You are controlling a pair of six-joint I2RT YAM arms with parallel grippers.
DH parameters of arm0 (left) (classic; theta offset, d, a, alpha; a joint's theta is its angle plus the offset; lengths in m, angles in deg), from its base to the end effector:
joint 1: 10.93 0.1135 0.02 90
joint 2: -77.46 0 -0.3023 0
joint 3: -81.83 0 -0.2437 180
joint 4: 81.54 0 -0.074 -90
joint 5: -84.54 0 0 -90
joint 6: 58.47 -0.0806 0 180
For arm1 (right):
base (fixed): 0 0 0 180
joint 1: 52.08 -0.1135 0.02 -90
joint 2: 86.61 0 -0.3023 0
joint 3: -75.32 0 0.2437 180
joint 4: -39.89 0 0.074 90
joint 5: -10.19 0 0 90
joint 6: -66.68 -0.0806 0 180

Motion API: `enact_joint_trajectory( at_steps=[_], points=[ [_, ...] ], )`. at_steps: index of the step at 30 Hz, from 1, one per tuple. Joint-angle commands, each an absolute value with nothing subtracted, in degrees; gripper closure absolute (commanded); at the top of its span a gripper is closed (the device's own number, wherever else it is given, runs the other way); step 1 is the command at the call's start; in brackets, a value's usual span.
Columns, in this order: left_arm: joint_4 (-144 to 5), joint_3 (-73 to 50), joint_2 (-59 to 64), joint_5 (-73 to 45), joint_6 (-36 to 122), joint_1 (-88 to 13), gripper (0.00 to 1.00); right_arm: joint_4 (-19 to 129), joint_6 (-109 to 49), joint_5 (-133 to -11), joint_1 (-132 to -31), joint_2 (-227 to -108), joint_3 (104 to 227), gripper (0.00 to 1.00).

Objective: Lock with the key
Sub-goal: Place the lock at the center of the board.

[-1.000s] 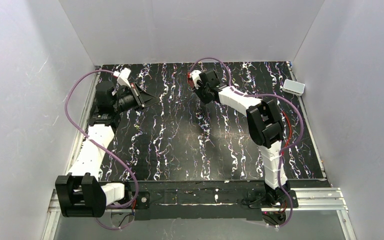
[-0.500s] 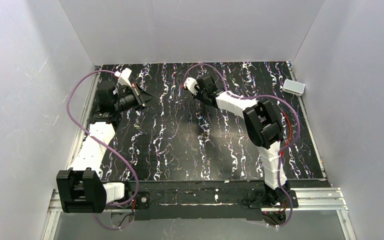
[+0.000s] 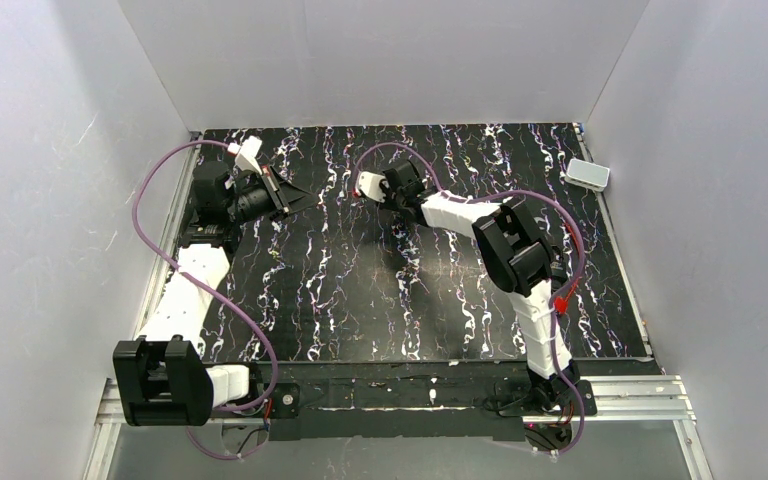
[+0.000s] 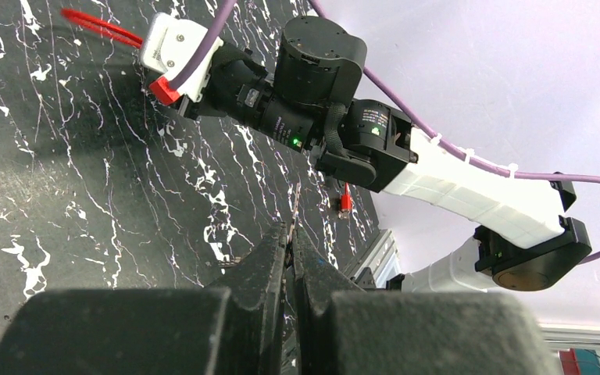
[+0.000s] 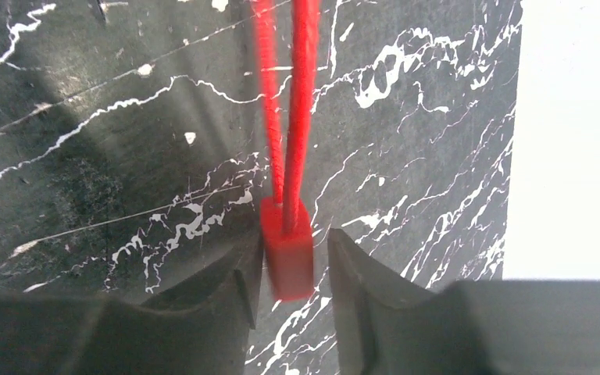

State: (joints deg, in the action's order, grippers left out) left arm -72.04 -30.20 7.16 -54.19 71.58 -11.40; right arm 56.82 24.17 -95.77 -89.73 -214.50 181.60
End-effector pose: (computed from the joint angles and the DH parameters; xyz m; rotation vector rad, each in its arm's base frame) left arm 0.2856 -0.0629 0.3621 0.0133 1.8815 -1.2469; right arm 0.4496 0.3189 0.1679 -1.4030 1.7509 -0.4052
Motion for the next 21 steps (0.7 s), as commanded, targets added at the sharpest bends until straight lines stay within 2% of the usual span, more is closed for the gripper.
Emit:
enact_joint_trajectory(
  at_steps=[1,5,10,17,21],
  points=[
    [-73.6,-29.6,8.0,-55.9,71.3,-11.0,1.00,51.7,28.5,-95.8,-90.4,-213.1,181.1,0.50],
    [-73.6,-29.2,7.8,-55.3,70.7,-11.0,1.00,53.9,28.9,-91.8,-90.4,-210.8,179.8,0.29],
    [-73.5,-27.1,6.1,-54.6,70.1,-11.0,1.00,57.6,29.3,-87.0,-90.4,-207.2,177.4,0.15],
    [-74.0,-23.5,0.8,-53.0,67.5,-11.0,1.00,61.3,22.3,-76.1,-89.7,-198.0,171.7,0.02],
    [-74.5,-17.7,-5.6,-54.0,62.4,-11.8,1.00,61.6,12.7,-69.4,-86.8,-192.5,169.7,0.02]
  ],
)
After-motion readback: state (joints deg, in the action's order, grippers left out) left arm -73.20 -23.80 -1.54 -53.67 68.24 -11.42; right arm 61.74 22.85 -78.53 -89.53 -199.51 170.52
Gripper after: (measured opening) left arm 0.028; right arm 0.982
